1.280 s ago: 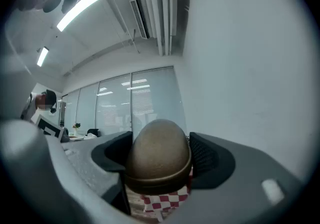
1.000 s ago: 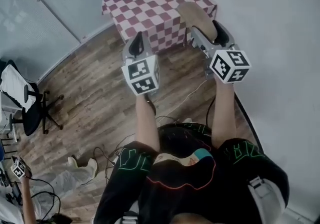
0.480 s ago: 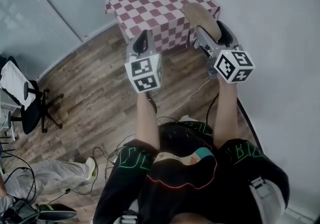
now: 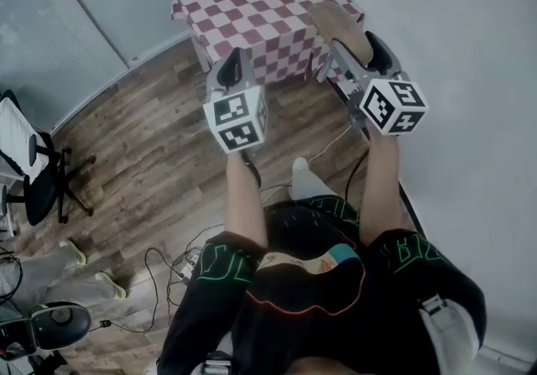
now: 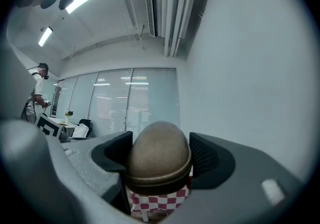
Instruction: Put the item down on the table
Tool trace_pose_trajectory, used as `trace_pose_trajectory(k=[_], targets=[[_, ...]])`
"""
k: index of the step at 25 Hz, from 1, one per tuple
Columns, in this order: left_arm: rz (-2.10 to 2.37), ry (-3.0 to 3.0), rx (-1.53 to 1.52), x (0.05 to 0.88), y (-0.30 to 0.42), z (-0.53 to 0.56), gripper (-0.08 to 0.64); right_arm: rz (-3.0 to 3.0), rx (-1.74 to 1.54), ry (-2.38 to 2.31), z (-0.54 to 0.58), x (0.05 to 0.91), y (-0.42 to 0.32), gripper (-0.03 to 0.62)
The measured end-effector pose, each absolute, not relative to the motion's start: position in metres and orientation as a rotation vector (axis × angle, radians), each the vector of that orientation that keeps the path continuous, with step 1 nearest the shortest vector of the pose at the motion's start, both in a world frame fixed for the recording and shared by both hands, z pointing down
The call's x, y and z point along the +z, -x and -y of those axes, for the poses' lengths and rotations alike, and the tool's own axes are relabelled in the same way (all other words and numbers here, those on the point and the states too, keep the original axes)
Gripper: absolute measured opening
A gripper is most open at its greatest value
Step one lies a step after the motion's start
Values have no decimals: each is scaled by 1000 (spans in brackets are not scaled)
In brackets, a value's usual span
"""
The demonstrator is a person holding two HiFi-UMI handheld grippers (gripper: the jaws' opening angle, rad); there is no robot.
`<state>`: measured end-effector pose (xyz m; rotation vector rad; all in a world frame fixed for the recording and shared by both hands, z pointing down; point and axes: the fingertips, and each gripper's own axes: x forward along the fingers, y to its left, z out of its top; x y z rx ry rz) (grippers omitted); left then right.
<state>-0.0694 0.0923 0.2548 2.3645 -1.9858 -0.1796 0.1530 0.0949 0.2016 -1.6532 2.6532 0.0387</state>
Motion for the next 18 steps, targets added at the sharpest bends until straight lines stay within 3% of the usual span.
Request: trace_pose_trajectory(k=[18], targets=[[2050, -2303, -250, 248, 104, -25, 9, -2634, 116, 1655, -20, 188, -145, 359]])
